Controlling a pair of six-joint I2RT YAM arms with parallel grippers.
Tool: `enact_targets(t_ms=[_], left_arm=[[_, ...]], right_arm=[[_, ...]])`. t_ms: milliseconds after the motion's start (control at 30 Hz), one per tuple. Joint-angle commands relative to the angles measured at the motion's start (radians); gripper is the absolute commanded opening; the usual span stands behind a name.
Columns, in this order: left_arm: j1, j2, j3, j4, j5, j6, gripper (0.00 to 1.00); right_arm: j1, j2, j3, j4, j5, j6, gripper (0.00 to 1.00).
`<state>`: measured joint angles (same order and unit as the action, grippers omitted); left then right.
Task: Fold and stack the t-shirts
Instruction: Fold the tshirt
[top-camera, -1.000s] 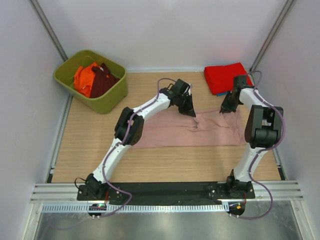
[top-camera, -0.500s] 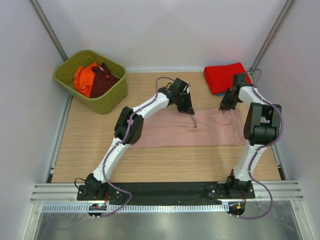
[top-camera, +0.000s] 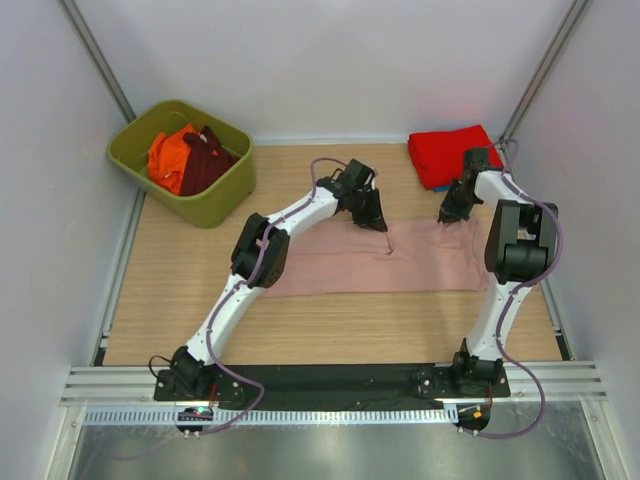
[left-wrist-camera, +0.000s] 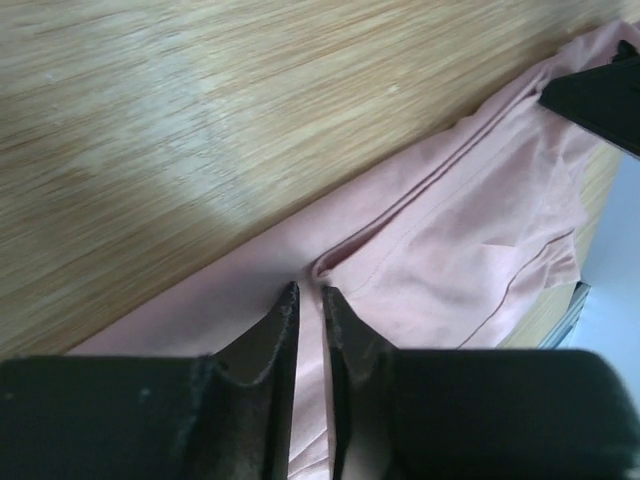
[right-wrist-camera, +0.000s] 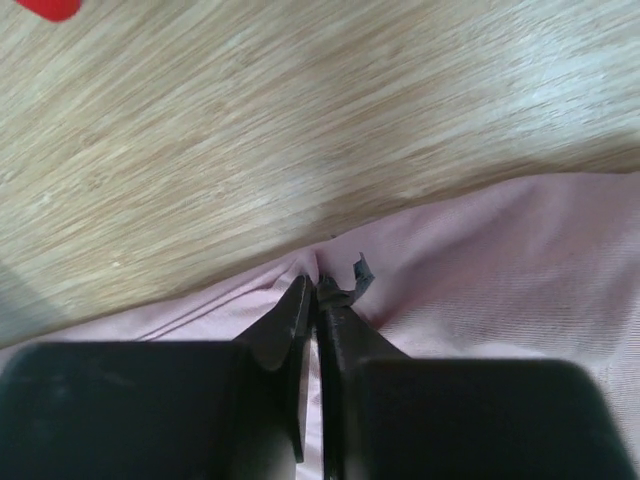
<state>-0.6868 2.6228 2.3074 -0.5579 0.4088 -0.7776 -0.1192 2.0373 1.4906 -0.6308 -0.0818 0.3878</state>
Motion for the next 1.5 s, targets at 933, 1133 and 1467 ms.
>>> enact_targets(t_ms=[933,1133,1467], left_arm=[[0.196,-1.273,-0.909,-0.458,-0.498,0.235,0.44],[0.211,-1.434,-0.951,-0.519,-0.631,0.21,0.44],[0.225,-1.485,-0.936,-0.562,-0.654,0.262,0.47]], right_arm=[[0.74,-0.01,0.308,-0.385,0.292,0.262,0.63],[0.94,0.165,0.476,-0.399,0.329,0.319,0.62],[1.072,0.271,0.464,-0.425,0.372,0.353,0.62]])
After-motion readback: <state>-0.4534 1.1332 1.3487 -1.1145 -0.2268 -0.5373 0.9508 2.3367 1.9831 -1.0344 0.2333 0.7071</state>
